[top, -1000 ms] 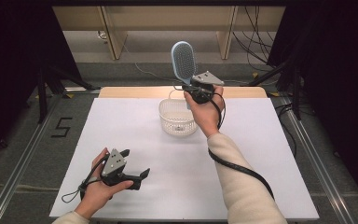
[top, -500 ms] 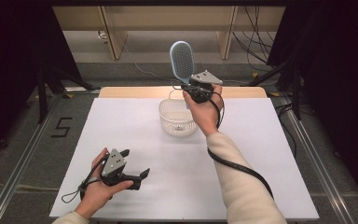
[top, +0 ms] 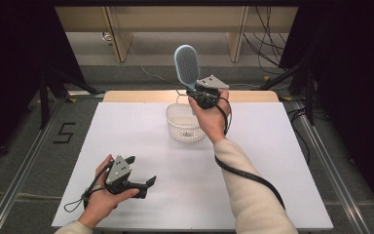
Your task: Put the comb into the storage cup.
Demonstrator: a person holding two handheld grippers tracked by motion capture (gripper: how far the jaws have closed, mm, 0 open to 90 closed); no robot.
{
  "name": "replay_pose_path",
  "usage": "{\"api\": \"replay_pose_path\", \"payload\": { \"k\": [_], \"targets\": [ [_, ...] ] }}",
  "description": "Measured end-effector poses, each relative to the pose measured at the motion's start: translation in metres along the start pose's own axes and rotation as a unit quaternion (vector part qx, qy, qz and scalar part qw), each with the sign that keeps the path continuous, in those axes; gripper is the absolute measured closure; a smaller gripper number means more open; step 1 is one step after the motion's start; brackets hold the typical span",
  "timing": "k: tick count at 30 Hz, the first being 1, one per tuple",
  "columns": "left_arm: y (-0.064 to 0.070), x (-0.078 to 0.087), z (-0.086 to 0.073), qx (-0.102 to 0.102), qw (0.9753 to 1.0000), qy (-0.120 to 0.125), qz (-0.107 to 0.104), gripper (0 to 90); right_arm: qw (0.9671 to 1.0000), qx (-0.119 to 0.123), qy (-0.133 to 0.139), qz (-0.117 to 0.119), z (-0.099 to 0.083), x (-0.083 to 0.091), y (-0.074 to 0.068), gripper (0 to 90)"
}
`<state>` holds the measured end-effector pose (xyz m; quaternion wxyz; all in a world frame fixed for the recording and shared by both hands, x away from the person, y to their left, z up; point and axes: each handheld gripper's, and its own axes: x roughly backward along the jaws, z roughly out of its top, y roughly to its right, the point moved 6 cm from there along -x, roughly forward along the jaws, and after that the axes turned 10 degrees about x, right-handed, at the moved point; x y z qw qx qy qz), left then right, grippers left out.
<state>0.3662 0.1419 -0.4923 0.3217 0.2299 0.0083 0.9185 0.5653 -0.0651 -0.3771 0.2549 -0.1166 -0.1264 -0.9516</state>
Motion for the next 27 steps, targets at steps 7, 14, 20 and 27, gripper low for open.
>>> {"api": "replay_pose_path", "payload": {
  "k": [7,14,20,27],
  "targets": [
    [-0.0001,0.0003,0.0,0.0,1.0,-0.001,0.0,0.5,1.0,-0.001,-0.001,0.002,-0.0009,-0.0018,-0.0018,70.5],
    [0.0,0.0008,0.0004,-0.002,1.0,0.0,0.0,0.5,1.0,0.001,-0.002,0.004,-0.0015,-0.0043,-0.0051,70.5],
    [-0.0001,0.0013,0.0003,-0.001,1.0,0.0,0.0,0.5,1.0,0.004,0.001,0.005,-0.0005,-0.0062,-0.0073,70.5],
    [-0.0002,0.0012,0.0003,-0.001,1.0,0.0,0.0,0.5,1.0,0.005,0.0,0.004,-0.0011,-0.008,-0.0084,70.5]
  ]
}}
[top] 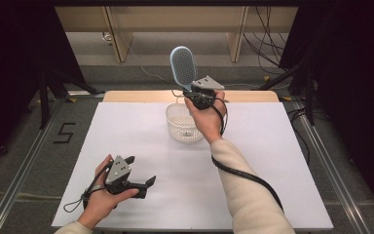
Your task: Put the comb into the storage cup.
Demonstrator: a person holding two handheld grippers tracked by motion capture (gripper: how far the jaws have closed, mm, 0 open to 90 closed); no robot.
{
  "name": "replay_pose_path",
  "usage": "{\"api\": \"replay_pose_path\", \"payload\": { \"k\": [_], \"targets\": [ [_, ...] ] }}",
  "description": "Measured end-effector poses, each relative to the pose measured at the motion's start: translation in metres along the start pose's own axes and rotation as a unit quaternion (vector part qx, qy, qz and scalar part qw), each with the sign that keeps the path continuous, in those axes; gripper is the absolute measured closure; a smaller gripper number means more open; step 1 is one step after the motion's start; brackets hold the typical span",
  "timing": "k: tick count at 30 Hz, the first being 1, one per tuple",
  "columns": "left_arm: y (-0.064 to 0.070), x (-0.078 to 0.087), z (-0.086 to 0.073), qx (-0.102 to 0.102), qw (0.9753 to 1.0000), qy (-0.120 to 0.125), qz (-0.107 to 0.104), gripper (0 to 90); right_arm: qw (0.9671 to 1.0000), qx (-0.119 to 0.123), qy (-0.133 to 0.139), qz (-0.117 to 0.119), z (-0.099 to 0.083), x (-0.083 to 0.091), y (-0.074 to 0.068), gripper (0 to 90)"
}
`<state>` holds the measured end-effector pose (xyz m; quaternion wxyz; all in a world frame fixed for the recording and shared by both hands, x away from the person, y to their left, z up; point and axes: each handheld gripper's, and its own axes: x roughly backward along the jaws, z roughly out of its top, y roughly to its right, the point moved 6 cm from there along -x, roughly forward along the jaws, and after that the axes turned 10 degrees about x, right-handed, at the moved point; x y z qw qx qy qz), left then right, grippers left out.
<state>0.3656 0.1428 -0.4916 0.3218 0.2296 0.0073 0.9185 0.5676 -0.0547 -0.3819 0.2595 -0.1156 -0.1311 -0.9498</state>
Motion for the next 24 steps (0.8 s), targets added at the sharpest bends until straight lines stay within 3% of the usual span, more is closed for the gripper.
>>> {"api": "replay_pose_path", "payload": {
  "k": [24],
  "targets": [
    [0.0003,0.0002,0.0,0.001,1.0,0.001,0.0,0.5,0.9999,0.012,-0.002,0.0,-0.0024,-0.0043,-0.0038,70.5]
  ]
}}
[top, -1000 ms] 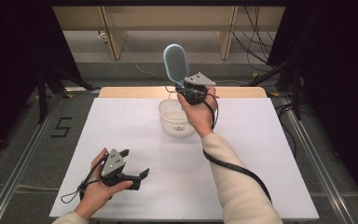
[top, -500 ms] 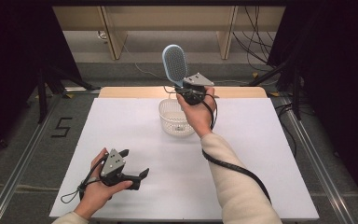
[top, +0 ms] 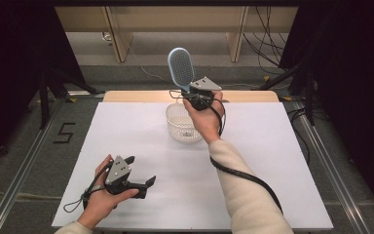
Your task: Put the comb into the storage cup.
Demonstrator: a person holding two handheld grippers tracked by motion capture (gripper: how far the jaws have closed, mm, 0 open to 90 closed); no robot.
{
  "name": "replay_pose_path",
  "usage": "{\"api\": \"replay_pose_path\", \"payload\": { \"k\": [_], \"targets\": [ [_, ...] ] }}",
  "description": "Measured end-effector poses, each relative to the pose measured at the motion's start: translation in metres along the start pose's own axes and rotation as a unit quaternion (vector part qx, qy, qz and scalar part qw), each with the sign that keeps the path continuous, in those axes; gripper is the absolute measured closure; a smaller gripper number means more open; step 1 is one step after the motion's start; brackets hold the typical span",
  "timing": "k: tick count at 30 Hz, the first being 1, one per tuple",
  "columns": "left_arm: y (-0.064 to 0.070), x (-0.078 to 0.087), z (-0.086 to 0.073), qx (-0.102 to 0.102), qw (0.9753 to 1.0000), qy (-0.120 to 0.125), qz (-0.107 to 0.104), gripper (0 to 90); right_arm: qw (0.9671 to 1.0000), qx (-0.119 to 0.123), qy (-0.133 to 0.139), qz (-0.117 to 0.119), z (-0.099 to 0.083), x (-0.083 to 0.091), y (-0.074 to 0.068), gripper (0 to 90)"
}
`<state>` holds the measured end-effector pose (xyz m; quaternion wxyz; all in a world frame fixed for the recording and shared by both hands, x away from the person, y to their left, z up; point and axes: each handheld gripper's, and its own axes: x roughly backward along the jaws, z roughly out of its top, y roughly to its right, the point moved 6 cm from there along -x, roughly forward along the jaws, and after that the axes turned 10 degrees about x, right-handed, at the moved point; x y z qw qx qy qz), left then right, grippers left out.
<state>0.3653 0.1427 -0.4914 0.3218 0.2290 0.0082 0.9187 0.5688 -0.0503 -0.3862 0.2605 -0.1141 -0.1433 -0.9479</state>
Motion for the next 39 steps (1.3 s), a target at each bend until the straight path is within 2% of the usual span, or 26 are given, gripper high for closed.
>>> {"api": "replay_pose_path", "payload": {
  "k": [39],
  "targets": [
    [-0.001,0.001,0.0,0.001,1.0,0.001,0.0,0.5,0.9998,0.01,-0.016,0.004,-0.015,-0.009,-0.003,70.5]
  ]
}}
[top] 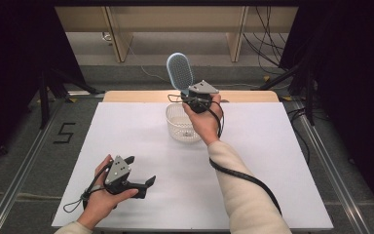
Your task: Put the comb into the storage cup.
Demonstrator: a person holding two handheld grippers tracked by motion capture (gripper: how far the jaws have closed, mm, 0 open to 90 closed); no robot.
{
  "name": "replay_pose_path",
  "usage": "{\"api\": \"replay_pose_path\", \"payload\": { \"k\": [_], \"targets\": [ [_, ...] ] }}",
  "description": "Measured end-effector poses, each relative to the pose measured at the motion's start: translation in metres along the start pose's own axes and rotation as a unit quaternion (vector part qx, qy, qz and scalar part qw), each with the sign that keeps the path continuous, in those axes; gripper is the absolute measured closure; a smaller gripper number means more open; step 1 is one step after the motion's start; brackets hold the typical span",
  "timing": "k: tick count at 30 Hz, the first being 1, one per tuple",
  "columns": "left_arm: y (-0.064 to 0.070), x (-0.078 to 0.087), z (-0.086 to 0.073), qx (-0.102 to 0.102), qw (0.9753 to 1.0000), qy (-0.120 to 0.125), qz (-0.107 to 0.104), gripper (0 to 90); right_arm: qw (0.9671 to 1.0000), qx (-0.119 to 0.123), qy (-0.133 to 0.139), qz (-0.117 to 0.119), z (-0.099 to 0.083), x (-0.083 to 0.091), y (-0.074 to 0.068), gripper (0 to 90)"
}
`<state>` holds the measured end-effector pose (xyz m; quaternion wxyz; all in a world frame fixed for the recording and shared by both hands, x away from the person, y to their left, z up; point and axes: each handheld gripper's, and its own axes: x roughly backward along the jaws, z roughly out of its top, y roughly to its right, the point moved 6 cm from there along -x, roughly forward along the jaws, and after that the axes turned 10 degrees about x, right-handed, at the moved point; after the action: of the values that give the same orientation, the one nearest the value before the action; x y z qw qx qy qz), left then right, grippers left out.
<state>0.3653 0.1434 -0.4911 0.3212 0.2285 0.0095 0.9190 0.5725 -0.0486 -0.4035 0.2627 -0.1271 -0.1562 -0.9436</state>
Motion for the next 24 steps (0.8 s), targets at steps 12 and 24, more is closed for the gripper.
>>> {"api": "replay_pose_path", "payload": {
  "k": [12,24],
  "targets": [
    [0.0,0.0,0.0,-0.001,1.0,-0.001,0.0,0.6,0.9999,0.009,-0.009,0.005,-0.009,-0.001,0.001,70.4],
    [0.0,0.0,0.0,0.0,1.0,0.0,0.0,0.5,0.9994,0.022,-0.02,0.018,-0.014,-0.002,-0.003,70.4]
  ]
}}
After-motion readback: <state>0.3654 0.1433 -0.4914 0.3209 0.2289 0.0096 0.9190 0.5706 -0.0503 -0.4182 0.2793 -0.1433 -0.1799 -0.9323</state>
